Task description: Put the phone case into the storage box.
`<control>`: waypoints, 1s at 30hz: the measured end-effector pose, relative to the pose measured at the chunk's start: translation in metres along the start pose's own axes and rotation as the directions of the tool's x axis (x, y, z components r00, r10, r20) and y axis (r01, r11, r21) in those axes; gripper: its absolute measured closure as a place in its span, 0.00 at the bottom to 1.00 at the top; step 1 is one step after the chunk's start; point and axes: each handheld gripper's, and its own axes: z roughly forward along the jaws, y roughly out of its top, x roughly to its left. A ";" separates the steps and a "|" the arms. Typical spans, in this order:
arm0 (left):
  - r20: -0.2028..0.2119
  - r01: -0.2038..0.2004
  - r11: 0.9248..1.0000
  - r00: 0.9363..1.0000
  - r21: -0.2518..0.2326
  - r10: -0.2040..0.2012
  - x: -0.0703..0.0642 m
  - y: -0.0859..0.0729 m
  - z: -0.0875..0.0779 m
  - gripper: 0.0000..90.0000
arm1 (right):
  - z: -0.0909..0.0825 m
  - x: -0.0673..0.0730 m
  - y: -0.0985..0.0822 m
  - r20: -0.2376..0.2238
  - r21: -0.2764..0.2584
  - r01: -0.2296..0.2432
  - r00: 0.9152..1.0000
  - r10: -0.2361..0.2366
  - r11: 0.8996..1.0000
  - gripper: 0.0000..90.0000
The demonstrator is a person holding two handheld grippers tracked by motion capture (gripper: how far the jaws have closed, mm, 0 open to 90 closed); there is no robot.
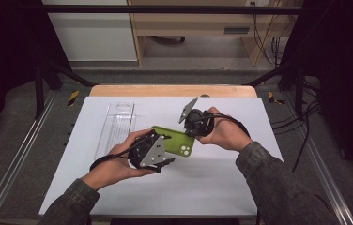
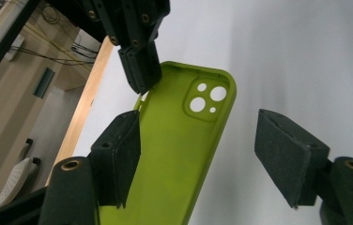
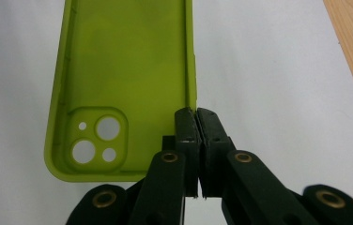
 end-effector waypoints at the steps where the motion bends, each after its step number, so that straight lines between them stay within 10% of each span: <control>1: 0.006 -0.010 1.000 1.000 0.008 0.009 0.000 0.000 0.000 0.38 | 0.000 0.000 0.000 0.000 0.001 0.001 1.000 -0.001 1.000 0.98; 30: 0.058 -0.044 0.999 0.997 0.023 0.042 -0.001 0.006 0.006 0.50 | -0.001 0.000 0.005 -0.003 -0.010 0.008 1.000 -0.008 1.000 0.98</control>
